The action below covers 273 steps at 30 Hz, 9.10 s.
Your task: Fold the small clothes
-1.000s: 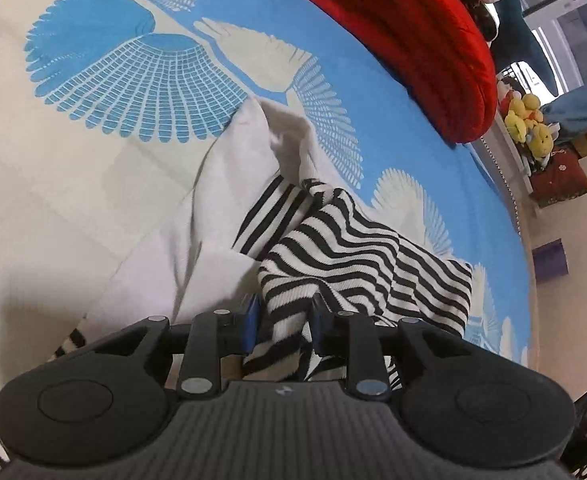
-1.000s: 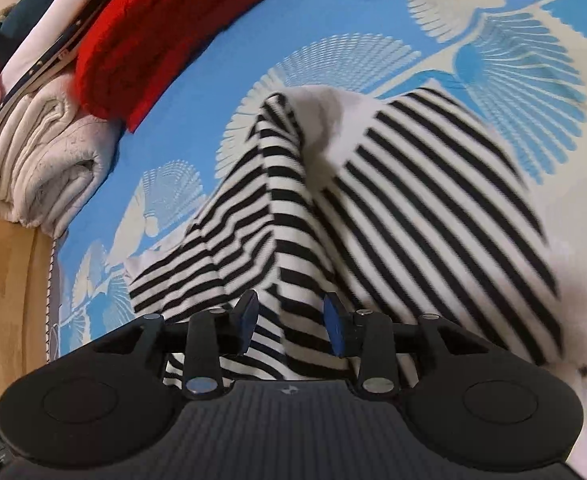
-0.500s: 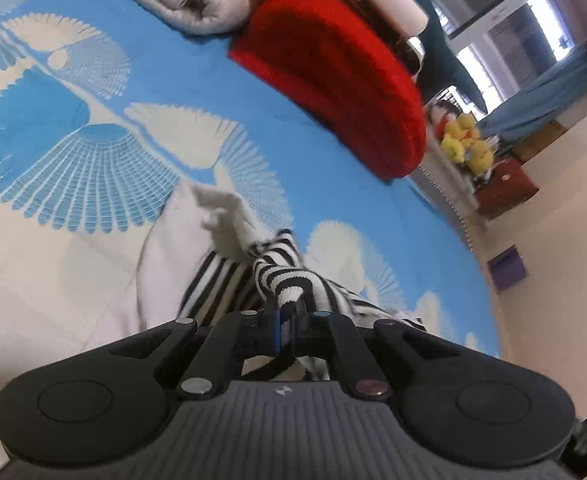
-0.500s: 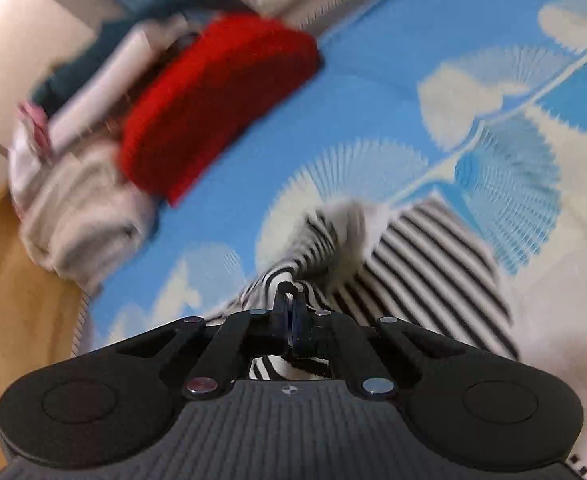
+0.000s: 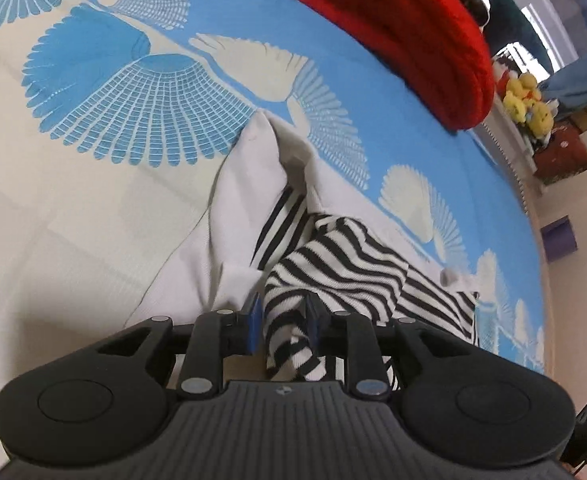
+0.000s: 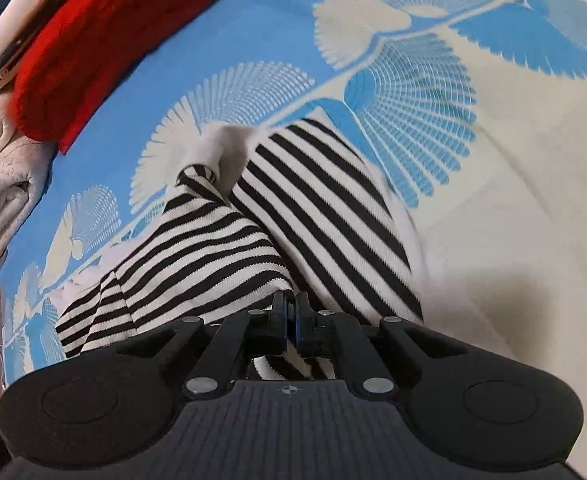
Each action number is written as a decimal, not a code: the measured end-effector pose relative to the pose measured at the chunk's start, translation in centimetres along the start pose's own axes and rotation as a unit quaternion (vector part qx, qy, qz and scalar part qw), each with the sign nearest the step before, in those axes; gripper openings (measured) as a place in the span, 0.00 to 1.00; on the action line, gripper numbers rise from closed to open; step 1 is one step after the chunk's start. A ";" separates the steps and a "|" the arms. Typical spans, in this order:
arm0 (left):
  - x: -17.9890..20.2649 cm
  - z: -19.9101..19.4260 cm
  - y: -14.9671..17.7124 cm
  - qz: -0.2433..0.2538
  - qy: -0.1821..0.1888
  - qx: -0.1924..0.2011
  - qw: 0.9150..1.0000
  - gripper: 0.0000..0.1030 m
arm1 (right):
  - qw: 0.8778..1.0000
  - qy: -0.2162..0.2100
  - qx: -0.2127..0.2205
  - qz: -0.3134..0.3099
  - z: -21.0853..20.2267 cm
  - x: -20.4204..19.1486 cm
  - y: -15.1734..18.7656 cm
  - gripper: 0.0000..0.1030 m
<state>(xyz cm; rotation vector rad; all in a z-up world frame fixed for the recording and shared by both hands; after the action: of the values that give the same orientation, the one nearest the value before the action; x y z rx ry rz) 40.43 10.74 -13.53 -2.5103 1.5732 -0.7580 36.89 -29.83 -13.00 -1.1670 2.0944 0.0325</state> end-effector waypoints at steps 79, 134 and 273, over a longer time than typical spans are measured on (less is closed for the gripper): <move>-12.3 -11.7 24.0 0.135 -0.182 0.007 0.974 0.44 | 0.996 0.058 -0.050 -0.039 -14.5 13.7 20.5 0.48; -11.6 -11.5 23.7 0.131 -0.137 0.001 0.982 0.16 | 0.990 0.102 -0.026 -0.091 -14.2 12.5 21.2 0.14; -2.4 1.1 1.4 0.226 -0.140 0.105 0.958 0.05 | 0.964 0.077 0.073 -0.245 -1.2 0.2 1.2 0.06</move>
<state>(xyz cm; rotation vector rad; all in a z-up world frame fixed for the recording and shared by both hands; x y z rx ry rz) 38.89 11.97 -15.82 -1.9030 1.7555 -0.4524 35.21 -29.66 -12.64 -1.6027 1.8414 -0.4477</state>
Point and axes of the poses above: each gripper's, at about its wrist camera, not at the fingertips, and z roughly the way its jaws point, x to its right, y to its underside, the point moved 8 cm from there along z, roughly the way its jaws point, and after that the axes turned 10 degrees about -y, right-handed, at the moved point
